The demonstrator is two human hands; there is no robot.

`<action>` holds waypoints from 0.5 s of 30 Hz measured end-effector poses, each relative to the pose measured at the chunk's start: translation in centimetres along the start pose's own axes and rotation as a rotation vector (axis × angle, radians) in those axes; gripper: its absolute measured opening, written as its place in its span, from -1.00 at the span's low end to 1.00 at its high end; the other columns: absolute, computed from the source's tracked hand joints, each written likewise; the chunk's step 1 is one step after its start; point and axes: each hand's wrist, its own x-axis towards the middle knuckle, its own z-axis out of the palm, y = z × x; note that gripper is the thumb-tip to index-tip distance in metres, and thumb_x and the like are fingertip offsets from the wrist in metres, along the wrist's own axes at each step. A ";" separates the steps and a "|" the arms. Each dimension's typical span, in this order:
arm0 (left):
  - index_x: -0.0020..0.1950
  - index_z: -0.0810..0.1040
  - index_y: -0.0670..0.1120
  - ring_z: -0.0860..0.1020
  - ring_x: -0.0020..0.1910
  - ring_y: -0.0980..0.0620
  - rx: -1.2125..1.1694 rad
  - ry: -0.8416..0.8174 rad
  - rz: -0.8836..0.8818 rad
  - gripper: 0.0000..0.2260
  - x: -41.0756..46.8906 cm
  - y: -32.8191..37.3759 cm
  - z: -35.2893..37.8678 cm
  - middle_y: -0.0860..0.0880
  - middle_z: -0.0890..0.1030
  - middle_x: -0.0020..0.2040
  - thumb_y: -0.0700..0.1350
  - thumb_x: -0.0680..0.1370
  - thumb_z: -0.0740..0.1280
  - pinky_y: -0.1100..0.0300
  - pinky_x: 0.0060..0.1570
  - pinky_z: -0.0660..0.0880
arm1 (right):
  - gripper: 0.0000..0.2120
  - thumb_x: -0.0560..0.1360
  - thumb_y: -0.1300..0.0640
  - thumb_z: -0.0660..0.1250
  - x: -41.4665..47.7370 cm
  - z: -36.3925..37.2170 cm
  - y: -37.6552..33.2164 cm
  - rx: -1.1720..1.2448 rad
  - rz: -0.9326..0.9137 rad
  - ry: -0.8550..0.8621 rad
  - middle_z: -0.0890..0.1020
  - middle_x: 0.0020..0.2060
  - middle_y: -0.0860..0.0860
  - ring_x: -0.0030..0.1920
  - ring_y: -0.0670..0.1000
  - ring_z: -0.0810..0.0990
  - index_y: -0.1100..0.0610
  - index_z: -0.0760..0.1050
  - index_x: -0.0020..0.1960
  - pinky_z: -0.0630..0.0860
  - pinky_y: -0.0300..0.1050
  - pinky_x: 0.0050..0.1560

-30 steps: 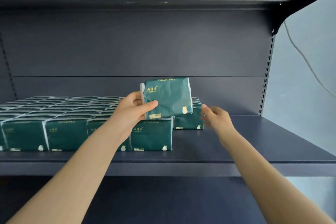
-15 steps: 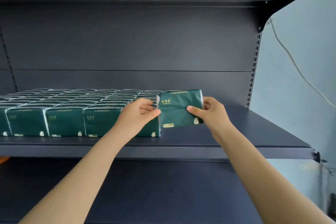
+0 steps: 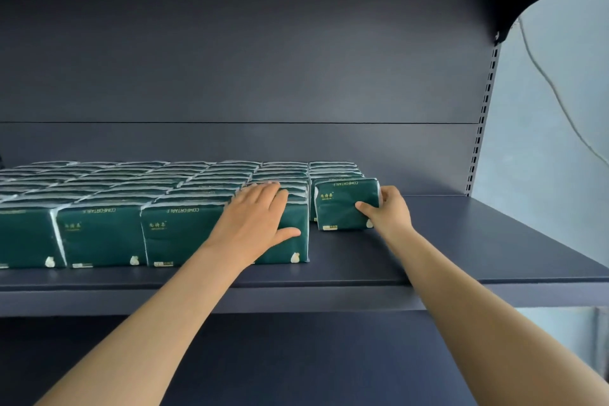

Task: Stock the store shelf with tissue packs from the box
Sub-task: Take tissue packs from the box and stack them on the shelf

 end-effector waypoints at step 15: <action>0.02 0.61 -0.27 0.66 -0.13 -0.11 -0.039 0.014 0.082 -0.43 0.3 -0.3 1.4 -0.16 0.67 -0.10 0.22 0.35 0.26 0.05 -0.13 0.59 | -0.70 0.48 0.09 0.37 1.2 2.0 0.0 -0.240 -0.002 -0.056 0.61 -0.16 0.07 -0.18 0.02 0.58 0.15 0.43 0.16 0.35 -0.18 -0.14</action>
